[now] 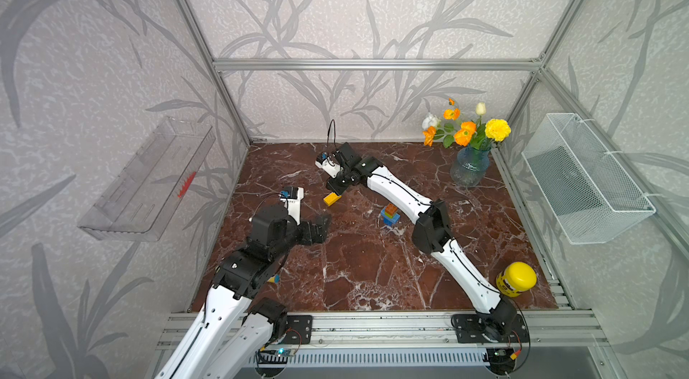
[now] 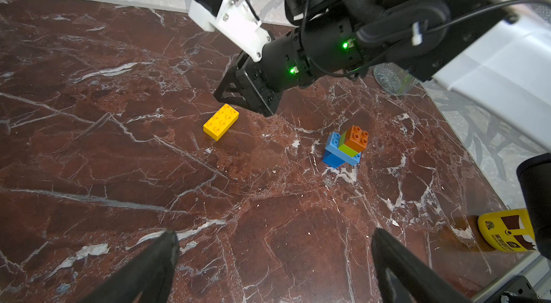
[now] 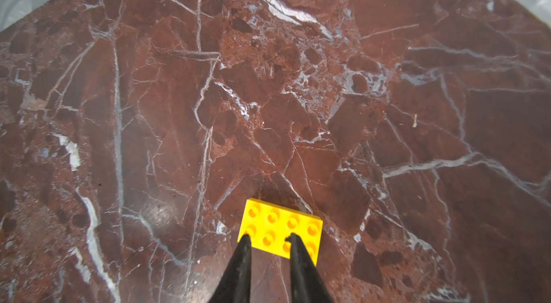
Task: Assemble the letter f with lego
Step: Move the lego brick at the center of the board.
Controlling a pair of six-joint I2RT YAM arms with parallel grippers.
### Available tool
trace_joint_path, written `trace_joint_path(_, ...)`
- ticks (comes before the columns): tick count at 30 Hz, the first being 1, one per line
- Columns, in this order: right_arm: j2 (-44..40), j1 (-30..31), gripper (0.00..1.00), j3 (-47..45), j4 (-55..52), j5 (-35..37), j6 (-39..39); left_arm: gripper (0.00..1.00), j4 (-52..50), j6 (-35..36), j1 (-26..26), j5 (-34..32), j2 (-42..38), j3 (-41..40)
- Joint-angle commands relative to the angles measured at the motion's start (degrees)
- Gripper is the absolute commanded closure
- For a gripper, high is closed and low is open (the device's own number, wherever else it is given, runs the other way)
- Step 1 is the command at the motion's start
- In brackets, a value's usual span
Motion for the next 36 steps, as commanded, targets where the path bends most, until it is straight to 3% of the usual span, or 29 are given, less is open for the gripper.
trace_joint_path(1, 3.0, 0.1, 0.75, 1.7, 2.1, -0.5, 2.3, 0.01, 0.9, 0.4, -0.2, 0.8, -0.8, -0.7)
trace_joint_path(27, 7.2, 0.8, 0.72, 3.5, 0.9, 2.5, 1.6, 0.01, 1.0, 0.5, -0.2, 1.3, -1.2, -0.9)
trace_joint_path(36, 5.1, 0.7, 0.74, 0.6, -4.2, 7.6, -1.6, 0.01, 0.9, 0.5, -0.2, 1.3, -1.1, -0.9)
